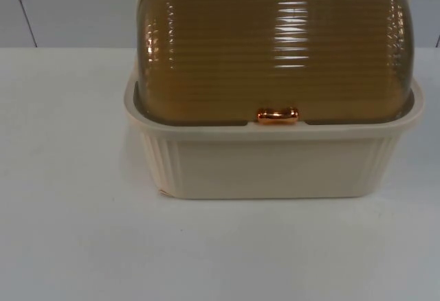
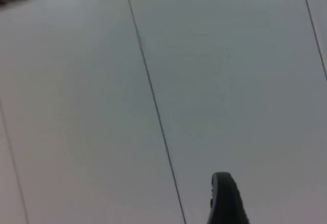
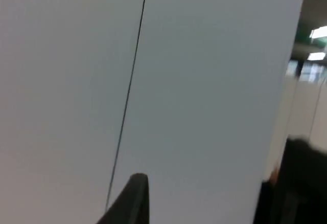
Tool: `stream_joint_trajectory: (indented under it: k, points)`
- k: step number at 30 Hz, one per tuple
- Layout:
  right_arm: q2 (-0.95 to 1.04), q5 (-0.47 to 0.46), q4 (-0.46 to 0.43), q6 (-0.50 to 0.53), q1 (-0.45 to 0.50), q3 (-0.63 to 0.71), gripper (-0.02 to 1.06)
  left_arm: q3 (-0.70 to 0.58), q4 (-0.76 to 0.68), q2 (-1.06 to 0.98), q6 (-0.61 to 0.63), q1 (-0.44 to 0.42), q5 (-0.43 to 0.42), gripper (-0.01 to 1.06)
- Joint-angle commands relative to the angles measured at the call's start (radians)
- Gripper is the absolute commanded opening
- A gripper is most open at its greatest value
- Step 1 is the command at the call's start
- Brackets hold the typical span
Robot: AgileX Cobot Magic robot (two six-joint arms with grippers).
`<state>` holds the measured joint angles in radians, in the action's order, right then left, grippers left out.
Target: Open the box lid with the left hand, place the block into the box with the right hand, then close the box lid with the left hand.
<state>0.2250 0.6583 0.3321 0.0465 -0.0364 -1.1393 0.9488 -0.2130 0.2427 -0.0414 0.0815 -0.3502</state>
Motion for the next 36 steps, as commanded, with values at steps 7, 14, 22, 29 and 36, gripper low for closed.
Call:
stream_joint_trajectory:
  k: [7,14,22,29,36]
  points:
    - [-0.158,0.032,-0.111,0.176,0.007,-0.067,1.05,0.147,0.057,-0.118,-0.026,-0.024,-0.163,0.51]
    - [-0.212,0.08,-0.272,0.3,0.016,-0.067,1.05,0.334,0.069,-0.127,-0.09,-0.099,-0.239,0.51]
    - [-0.225,0.107,-0.346,0.35,0.016,-0.076,1.05,0.4,0.269,-0.165,-0.323,-0.103,-0.272,0.51]
    - [-0.225,0.141,-0.366,0.365,0.016,-0.144,1.05,0.4,0.351,-0.22,-0.392,-0.113,-0.321,0.51]
    - [-0.225,0.244,-0.41,0.343,0.016,-0.165,1.05,0.368,0.365,-0.243,-0.331,-0.109,-0.393,0.51]
